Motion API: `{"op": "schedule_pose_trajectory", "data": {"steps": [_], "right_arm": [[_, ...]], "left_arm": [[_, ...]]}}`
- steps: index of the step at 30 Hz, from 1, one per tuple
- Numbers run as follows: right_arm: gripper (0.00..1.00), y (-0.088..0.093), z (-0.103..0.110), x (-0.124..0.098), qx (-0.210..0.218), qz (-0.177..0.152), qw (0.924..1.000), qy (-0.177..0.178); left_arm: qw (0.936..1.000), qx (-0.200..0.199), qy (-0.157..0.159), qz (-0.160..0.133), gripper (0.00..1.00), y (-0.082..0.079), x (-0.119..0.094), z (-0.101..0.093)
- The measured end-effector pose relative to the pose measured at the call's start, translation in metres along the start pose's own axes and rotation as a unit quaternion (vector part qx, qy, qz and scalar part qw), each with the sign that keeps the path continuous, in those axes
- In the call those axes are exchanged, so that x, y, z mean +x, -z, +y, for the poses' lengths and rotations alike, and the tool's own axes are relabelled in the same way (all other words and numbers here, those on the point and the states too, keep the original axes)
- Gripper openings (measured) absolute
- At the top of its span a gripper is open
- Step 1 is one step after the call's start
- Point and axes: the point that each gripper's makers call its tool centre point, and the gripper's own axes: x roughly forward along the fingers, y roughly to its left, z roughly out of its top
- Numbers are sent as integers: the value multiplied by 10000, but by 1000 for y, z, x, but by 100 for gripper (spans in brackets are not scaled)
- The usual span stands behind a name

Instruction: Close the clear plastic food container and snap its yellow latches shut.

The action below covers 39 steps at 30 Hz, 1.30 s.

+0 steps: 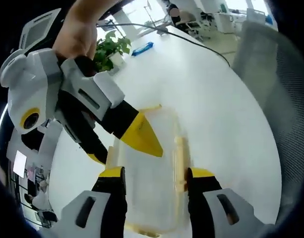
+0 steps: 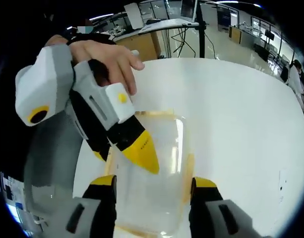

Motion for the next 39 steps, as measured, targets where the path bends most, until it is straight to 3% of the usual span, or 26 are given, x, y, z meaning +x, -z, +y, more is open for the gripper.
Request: {"op": "schedule_pose_trajectory", "data": {"steps": [16, 22, 29, 32, 34, 35, 39], "right_arm": [[51, 1, -3, 0, 90, 32, 9999, -112], [47, 0, -6, 3, 116, 222, 9988, -415], [49, -1, -5, 2, 204, 229, 9983, -500], [50, -3, -7, 0, 50, 198, 9991, -372], [53, -4, -7, -3, -64, 266, 9993, -241], [57, -5, -6, -3, -88, 262, 9994, -202], [61, -8, -4, -8, -51, 223, 9997, -76]], "left_arm": [[9998, 71, 24, 192, 41, 3, 4, 1], [9998, 66, 26, 185, 41, 3, 2, 3], [9997, 144, 54, 169, 44, 2, 0, 2], [9992, -87, 387, -3, 45, -2, -4, 4], [9990, 90, 441, 45, 43, -2, -7, 7], [9988, 282, 394, -25, 45, -5, -10, 8], [9989, -30, 428, -175, 55, -13, -18, 9]]}}
